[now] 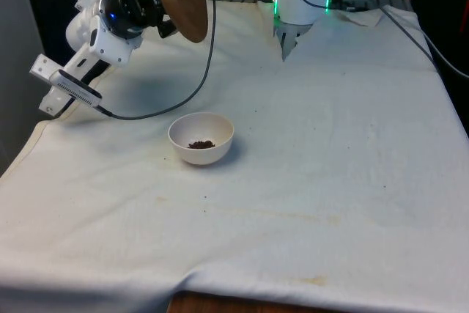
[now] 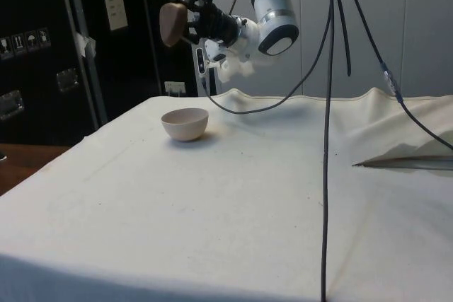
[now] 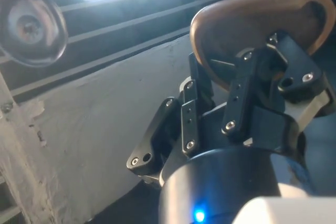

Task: Pour the coffee beans from the cup into the bowl.

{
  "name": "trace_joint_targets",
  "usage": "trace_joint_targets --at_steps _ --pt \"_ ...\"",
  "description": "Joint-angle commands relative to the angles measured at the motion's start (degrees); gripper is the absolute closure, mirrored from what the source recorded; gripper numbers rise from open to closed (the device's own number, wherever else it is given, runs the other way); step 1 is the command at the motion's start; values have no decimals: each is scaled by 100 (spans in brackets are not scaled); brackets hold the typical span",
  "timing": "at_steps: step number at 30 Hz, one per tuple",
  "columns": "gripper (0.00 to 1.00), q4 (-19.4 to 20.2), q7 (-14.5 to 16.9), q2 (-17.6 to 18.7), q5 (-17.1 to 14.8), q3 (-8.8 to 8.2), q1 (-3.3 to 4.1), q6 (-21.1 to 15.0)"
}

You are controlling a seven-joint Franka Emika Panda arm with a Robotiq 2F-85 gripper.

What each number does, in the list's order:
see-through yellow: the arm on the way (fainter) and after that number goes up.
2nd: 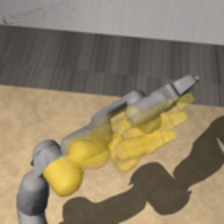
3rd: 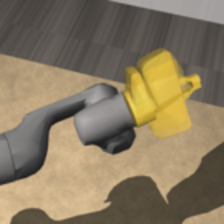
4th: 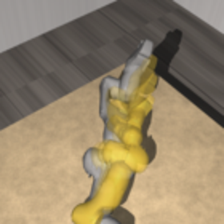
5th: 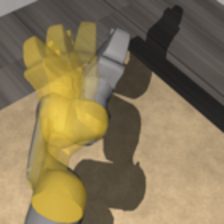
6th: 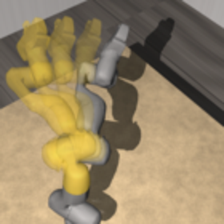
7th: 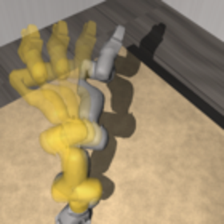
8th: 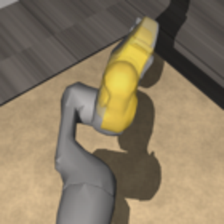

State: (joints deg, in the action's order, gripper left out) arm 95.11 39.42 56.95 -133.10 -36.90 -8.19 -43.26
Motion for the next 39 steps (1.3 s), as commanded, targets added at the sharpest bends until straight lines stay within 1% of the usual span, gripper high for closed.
trace_joint_targets --at_steps 1,2,3,11,14,17,18,20,21,22,26,27,29,30,31,33,34,38,39 --pt "100 29 -69 -29 -52 63 -29 -29" --pt "100 11 0 0 -11 0 0 6" --pt "100 34 -63 -23 -63 52 -17 -23" --pt "100 17 29 0 -23 0 11 11" --pt "100 34 52 -6 -6 -17 52 -11" --pt "100 46 138 -11 74 -69 115 -46" --pt "100 52 212 -17 149 -103 155 -57" --pt "100 57 275 -23 218 -138 189 -74" --pt "100 29 275 0 189 -80 132 0" --pt "100 57 315 -23 252 -155 212 -80" --pt "100 69 470 -29 395 -218 292 -115" --pt "100 74 544 -34 470 -246 332 -132" --pt "100 80 625 -34 539 -275 372 -149" --pt "100 29 630 0 521 -218 309 -69" --pt "100 80 659 -34 573 -286 390 -160" --pt "100 80 716 -34 630 -309 424 -178" --pt "100 86 785 -34 693 -344 464 -195" --pt "100 86 928 -40 837 -390 533 -235" --pt "100 29 911 0 791 -321 453 -138"
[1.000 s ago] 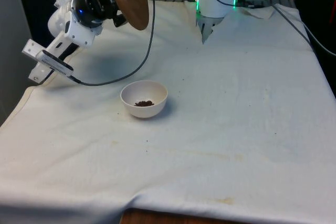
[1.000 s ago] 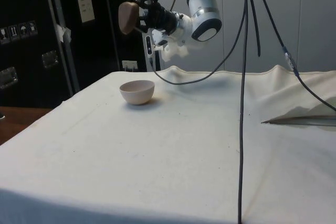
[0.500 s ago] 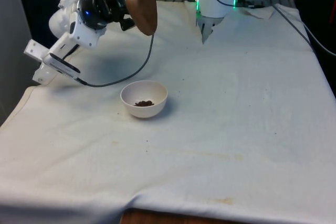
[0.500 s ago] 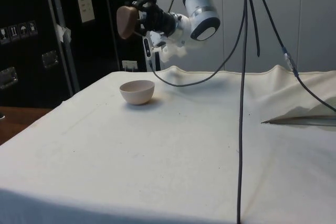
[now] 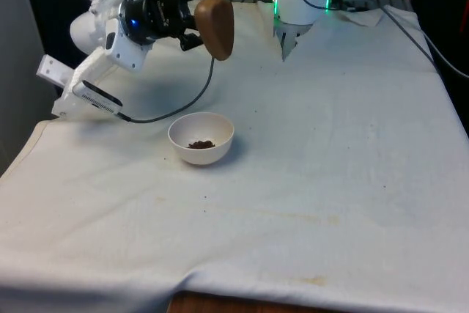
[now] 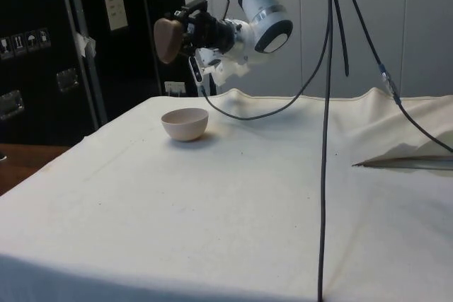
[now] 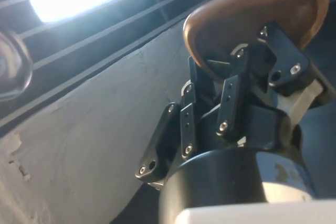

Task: Pour the coffee beans from the cup into the bowl.

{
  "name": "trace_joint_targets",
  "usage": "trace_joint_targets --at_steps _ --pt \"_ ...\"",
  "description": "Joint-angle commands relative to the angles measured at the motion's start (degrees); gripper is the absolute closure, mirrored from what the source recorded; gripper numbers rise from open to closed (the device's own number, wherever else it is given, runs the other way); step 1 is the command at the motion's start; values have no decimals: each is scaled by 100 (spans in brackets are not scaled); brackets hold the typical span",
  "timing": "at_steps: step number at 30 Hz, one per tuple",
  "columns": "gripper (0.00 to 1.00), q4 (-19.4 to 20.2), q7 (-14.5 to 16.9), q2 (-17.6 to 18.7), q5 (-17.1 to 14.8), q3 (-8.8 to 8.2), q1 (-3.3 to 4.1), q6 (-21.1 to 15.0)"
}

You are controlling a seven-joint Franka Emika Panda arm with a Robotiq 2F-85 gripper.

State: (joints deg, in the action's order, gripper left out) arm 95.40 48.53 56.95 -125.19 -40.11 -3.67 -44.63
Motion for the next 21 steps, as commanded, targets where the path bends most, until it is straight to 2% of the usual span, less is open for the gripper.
trace_joint_targets --at_steps 1,7,8,9,10,15,16,17,21 --pt "100 57 57 -40 80 -80 97 -109" --pt "100 63 315 -46 332 -166 218 -172" --pt "100 0 309 0 298 -103 138 -63" --pt "100 63 350 -46 367 -178 235 -178" --pt "100 63 418 -52 435 -195 264 -206" --pt "100 69 561 -69 596 -235 332 -281" --pt "100 0 567 -17 573 -178 258 -183" --pt "100 63 584 -74 625 -246 338 -292" --pt "100 69 665 -132 745 -286 384 -338"
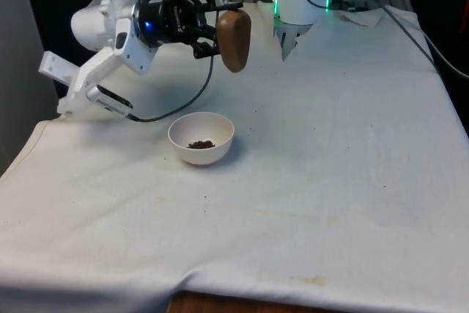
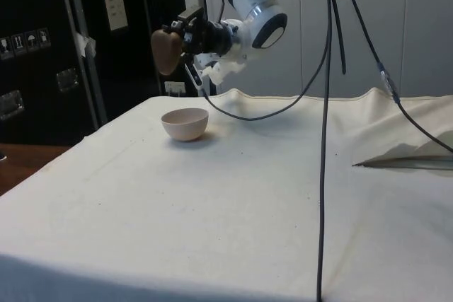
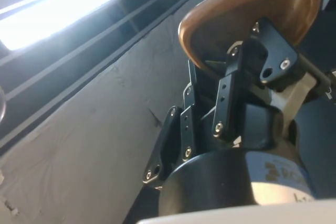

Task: Pour the coffee beans from the cup into the bowl.

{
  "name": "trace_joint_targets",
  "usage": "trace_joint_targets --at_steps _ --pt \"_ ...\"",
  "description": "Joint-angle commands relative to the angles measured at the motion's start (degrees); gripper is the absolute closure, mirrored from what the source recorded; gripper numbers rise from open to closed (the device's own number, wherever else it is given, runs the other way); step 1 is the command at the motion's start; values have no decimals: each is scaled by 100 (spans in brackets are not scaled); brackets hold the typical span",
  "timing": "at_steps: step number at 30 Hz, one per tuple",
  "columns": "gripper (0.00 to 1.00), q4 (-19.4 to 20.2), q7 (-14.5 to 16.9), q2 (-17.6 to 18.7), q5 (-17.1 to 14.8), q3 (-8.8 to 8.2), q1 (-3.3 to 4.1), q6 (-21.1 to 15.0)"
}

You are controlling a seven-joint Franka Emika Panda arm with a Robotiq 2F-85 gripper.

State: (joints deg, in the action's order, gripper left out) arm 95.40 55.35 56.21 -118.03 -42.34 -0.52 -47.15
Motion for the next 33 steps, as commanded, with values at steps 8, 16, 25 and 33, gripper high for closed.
trace_joint_targets --at_steps 8,16,25,33 --pt "100 86 52 -201 218 -126 120 -103" --pt "100 86 223 -304 510 -183 189 -155" --pt "100 103 521 -418 980 -178 298 -361" --pt "100 109 699 -481 1255 -172 378 -516"
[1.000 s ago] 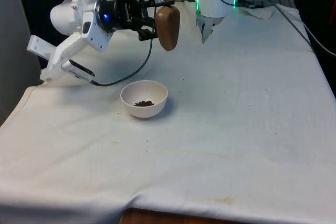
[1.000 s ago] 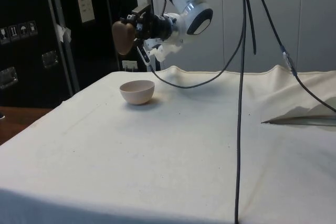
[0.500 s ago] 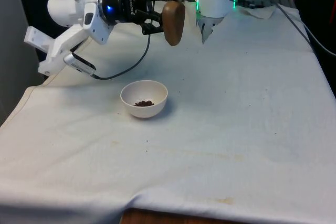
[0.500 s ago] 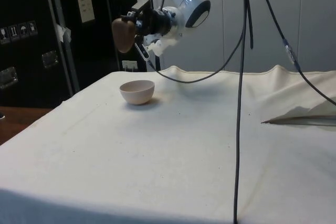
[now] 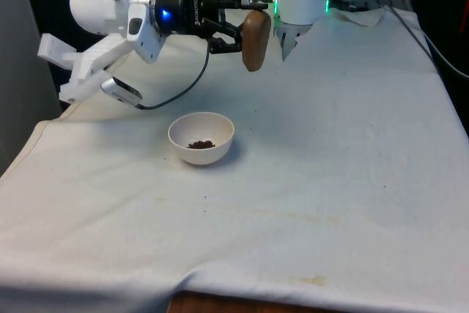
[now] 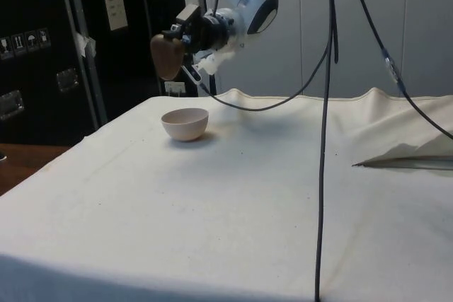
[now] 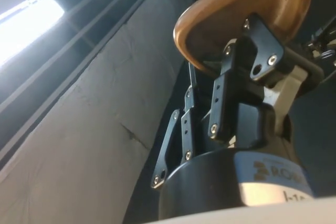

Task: Pour the coffee beans from the cup into the bowl.

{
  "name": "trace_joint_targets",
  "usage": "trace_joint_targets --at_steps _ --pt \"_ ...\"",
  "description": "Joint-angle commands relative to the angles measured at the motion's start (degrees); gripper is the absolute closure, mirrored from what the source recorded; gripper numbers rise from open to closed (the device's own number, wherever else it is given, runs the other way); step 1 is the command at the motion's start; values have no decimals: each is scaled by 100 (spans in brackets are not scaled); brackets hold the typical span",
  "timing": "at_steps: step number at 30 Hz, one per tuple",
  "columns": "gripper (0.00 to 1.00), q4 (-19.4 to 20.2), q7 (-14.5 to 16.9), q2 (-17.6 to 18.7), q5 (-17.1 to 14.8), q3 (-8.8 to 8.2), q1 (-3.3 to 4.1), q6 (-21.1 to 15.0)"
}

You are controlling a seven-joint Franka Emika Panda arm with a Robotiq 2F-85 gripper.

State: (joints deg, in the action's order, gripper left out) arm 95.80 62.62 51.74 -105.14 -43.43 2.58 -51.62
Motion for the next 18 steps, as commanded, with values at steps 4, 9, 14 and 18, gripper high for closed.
trace_joint_targets --at_steps 4,9,14,18 --pt "100 86 74 -86 155 -57 132 -189" --pt "100 92 143 -120 292 -52 189 -298" --pt "100 97 223 -160 476 -46 281 -476" --pt "100 103 264 -195 590 -29 338 -602"
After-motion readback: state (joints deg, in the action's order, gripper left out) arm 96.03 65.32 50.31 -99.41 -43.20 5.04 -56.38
